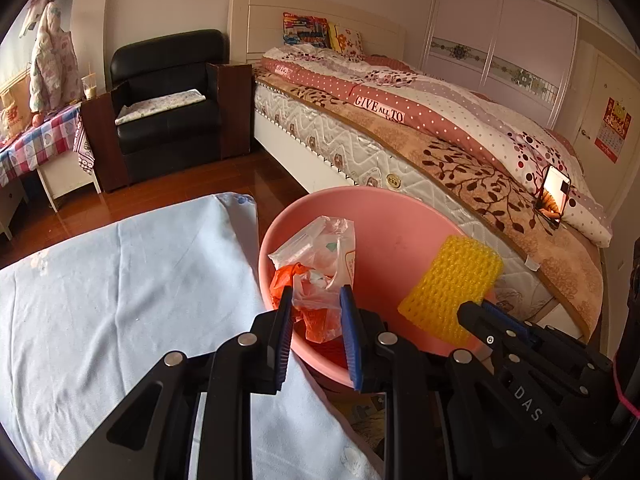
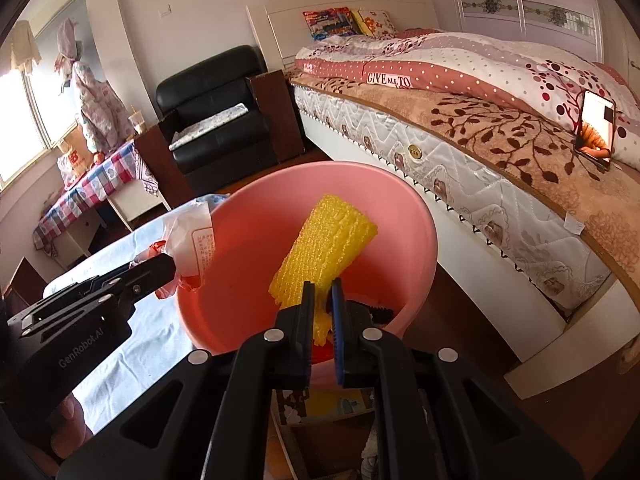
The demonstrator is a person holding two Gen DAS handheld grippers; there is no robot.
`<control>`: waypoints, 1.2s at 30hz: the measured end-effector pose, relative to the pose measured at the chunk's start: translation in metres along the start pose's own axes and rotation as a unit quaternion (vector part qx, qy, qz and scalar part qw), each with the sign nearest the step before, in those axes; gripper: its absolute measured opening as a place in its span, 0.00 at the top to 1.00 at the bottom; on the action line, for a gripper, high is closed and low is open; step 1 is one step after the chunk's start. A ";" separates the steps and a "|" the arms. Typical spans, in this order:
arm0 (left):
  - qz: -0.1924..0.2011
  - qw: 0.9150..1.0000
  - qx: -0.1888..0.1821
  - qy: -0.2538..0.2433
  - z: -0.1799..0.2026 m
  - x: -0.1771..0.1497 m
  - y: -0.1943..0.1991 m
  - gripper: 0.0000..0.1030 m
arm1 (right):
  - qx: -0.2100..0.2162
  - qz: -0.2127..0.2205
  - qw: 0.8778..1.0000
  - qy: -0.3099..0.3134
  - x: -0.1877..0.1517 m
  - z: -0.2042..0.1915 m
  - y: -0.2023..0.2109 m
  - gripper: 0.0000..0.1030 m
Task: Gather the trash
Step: 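Open both tools to drop the foam net and plastic bag into the bucket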
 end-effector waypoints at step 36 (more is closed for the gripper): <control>0.012 1.000 -0.002 0.020 -0.007 0.003 -0.004 0.50 | 0.002 -0.019 1.000 -0.021 0.002 0.005 -0.015 0.68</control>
Point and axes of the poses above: each gripper's, at about its wrist camera, not at the fingertips, and y roughly against the way its jaws point, z to its right, x to its top, the point moved 2 cm from there along -y, roughly the way its jaws point, and after that the axes turned 8 degrees about -y, right-handed, at the moved point
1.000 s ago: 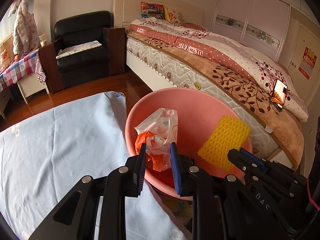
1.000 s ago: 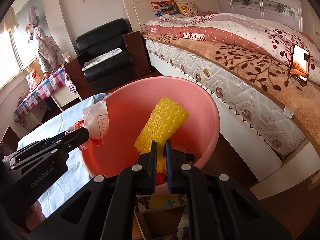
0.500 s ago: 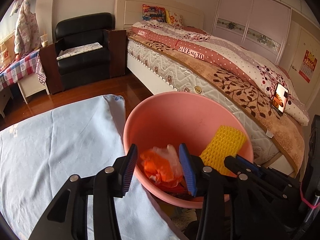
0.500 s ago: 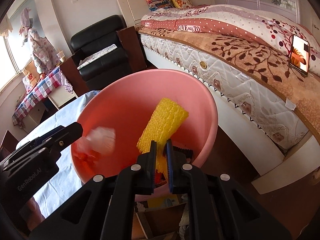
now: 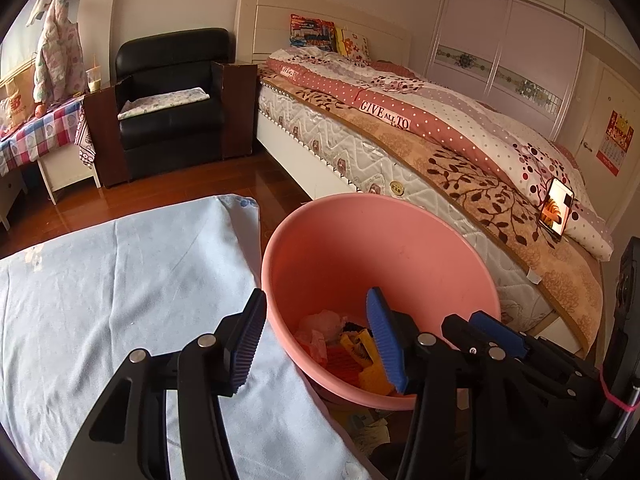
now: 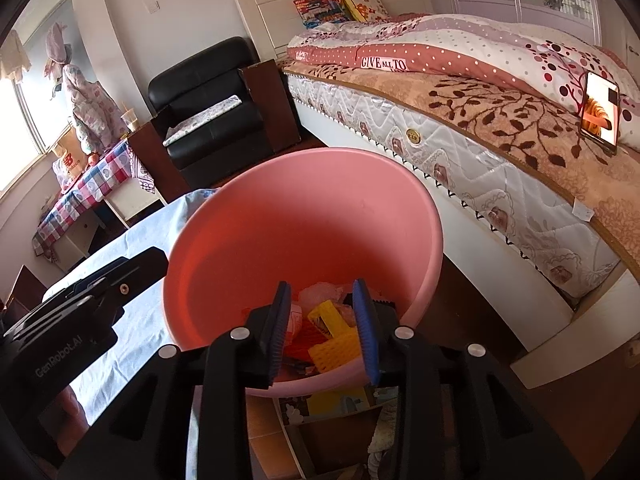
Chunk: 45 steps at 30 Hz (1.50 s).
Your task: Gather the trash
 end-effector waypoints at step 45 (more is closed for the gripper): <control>0.070 0.996 0.030 0.040 -0.069 -0.051 0.138 0.44 | 0.046 0.060 0.997 0.026 -0.062 -0.079 0.090 0.52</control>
Point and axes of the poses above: each gripper's, at about its wrist camera, not at the fingertips, and y roughly against the way its jaws point, z to its right, x to its top, the point moved 2 cm from there along -y, roughly the way its jaws point, and after that the axes turned 8 degrees about -y, right-handed, at the moved point
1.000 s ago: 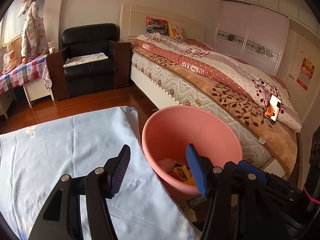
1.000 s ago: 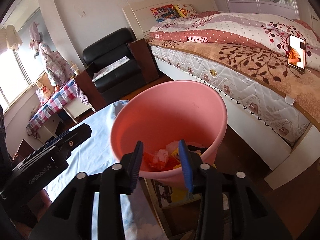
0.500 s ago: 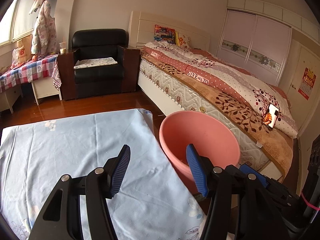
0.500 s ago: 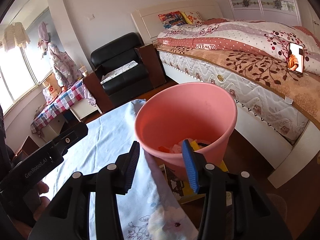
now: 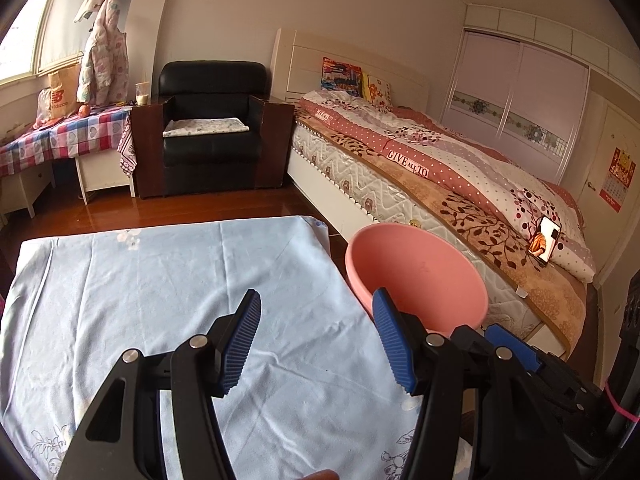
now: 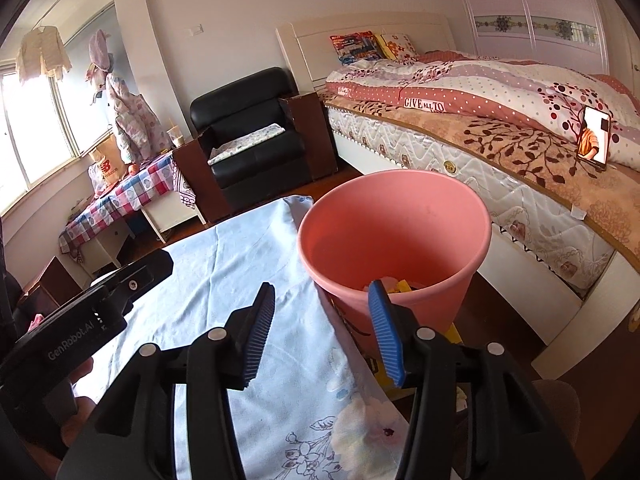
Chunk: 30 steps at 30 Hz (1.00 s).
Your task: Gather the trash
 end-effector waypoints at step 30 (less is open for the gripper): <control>-0.010 1.000 -0.003 0.015 -0.016 -0.012 0.002 0.44 | -0.016 -0.002 1.000 0.017 -0.007 -0.014 -0.003 0.52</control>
Point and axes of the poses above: each gripper's, at about its wrist camera, not at the fingertips, and y roughly against the way its jaws point, z to its right, x to its top, the point moved 2 cm from there along -y, roughly the way its jaws point, and after that the axes turned 8 degrees about -y, right-handed, at the moved point
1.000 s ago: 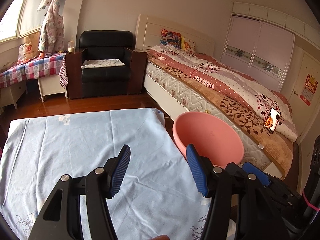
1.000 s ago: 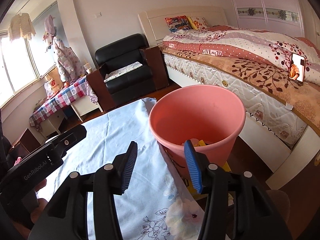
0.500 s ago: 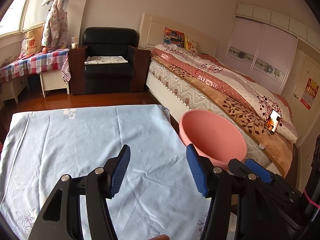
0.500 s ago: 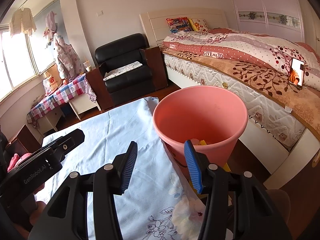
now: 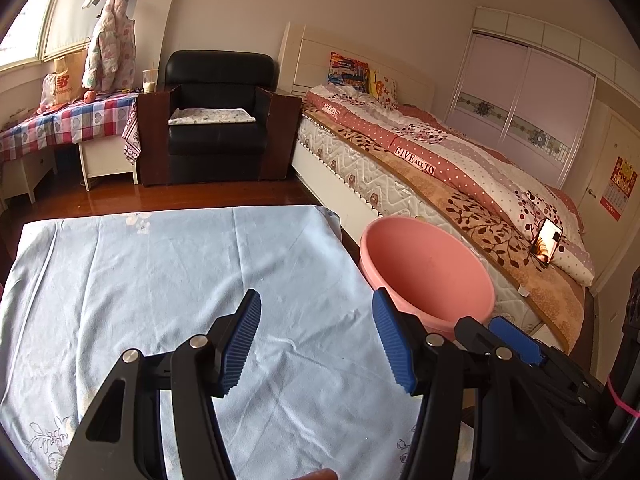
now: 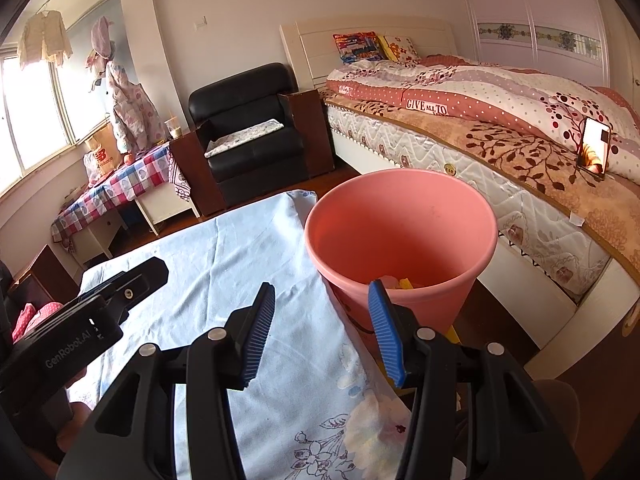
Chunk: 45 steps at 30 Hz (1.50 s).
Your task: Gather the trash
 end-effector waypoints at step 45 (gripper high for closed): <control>-0.013 1.000 -0.005 -0.005 0.002 -0.015 -0.012 0.44 | -0.003 -0.001 1.000 -0.001 -0.004 0.002 -0.005 0.52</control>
Point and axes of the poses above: each gripper's, at about its wrist camera, not at the fingertips, and y roughly against the way its jaws point, z to its right, x to its top, the point moved 2 cm from there along -y, roughly the way its jaws point, and after that the axes turned 8 degrees about -y, right-handed, at the moved point
